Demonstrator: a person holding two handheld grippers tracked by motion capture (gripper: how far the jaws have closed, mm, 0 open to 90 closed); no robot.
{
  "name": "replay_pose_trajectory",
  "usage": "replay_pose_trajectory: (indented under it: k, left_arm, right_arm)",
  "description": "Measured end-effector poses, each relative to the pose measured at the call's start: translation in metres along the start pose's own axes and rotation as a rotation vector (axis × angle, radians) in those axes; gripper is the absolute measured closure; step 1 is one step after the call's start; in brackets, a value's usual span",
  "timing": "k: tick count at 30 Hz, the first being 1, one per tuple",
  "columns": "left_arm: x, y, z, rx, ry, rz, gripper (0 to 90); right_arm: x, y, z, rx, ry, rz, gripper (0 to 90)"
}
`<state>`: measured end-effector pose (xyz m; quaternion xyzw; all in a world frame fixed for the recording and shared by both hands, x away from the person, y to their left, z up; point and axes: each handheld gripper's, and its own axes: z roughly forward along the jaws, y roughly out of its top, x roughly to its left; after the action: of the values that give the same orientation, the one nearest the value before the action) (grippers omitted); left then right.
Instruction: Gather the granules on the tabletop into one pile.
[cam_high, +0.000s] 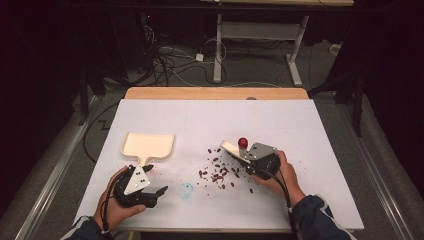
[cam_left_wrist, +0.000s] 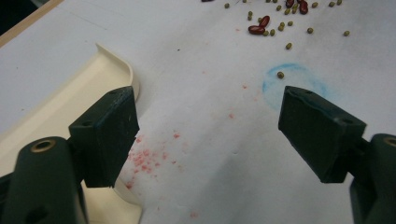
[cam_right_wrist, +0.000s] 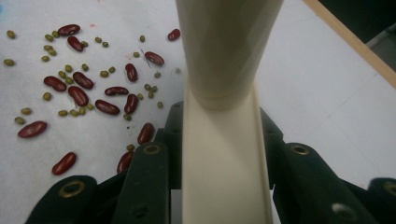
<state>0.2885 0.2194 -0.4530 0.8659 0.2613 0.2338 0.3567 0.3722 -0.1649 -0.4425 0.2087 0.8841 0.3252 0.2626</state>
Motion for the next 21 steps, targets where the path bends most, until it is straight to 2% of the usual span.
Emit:
replay_pose_trajectory:
  k: [2,5,6,10,14,15,18,21]
  left_arm:
    - [0.000,0.000,0.000,-0.001,-0.001,0.000,19.3]
    - [0.000,0.000,0.000,-0.002,0.000,0.000,19.3]
    - [0.000,0.001,0.000,-0.002,0.000,0.000,19.3]
    - [0.000,0.000,0.001,0.003,-0.001,-0.006,19.3]
    - [0.000,0.000,0.000,-0.001,0.000,-0.014,19.3]
    - [0.000,0.000,0.000,-0.004,0.001,-0.018,19.3]
    - [0.001,0.000,0.001,-0.002,-0.002,-0.024,19.3]
    - [0.001,-0.001,0.003,-0.001,0.000,-0.021,19.3]
  right_arm:
    - [-0.001,0.000,-0.004,-0.013,-0.017,0.003,67.7]
    - [-0.005,0.001,-0.008,-0.030,-0.016,0.025,67.8]
    - [-0.009,0.002,-0.012,-0.049,-0.024,0.042,67.8]
    - [-0.016,0.003,-0.015,-0.071,-0.053,0.057,67.8]
    - [-0.020,0.006,-0.009,-0.083,-0.068,0.060,67.8]
    - [-0.023,0.009,-0.002,-0.084,-0.087,0.053,67.8]
    - [-0.028,0.012,0.007,-0.102,-0.089,0.069,67.8]
    - [-0.032,0.017,0.018,-0.113,-0.100,0.063,67.8]
